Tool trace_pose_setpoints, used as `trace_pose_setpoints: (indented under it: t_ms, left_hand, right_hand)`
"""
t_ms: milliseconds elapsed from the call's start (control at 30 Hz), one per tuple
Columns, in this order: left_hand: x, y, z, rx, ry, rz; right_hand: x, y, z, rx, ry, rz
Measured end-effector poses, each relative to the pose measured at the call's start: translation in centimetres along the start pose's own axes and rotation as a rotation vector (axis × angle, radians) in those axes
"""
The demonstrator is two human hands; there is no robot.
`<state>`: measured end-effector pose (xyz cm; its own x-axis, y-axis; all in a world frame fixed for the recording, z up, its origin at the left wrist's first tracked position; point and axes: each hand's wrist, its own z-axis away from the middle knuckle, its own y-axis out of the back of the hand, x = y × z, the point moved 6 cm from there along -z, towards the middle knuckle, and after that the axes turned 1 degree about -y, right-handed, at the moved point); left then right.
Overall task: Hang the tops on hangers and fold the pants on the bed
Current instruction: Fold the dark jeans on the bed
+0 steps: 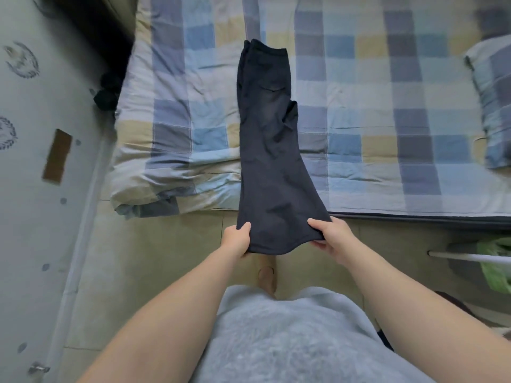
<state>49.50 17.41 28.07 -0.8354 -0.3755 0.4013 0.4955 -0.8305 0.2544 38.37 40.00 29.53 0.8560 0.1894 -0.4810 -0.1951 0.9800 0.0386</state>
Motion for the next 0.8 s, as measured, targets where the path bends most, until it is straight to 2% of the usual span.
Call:
trace_pose_setpoints:
  t_ms: [100,267,433,633,800]
  left_hand:
    - [-0.8,1.4,2.3,0.012,0.062,0.094]
    - [-4.1,3.5,6.2,0.037,0.020,0.159]
    - [-11.0,4.1,9.6,0.062,0.015,0.150]
    - [-20.9,4.2,13.3,0.076,0.147,0.076]
    - [-21.6,4.6,15.0,0.093,0.165,0.109]
  right_hand:
    - [0.4,0.3,2.4,0.000,0.000,-0.095]
    - [3.5,1.4,6.4,-0.056,0.000,-0.168]
    - [9.7,3.6,10.1,-0.090,-0.036,-0.170]
    - [18.0,6.8,13.5,-0.104,-0.152,-0.122]
    - [19.1,7.7,14.9,-0.128,-0.162,-0.091]
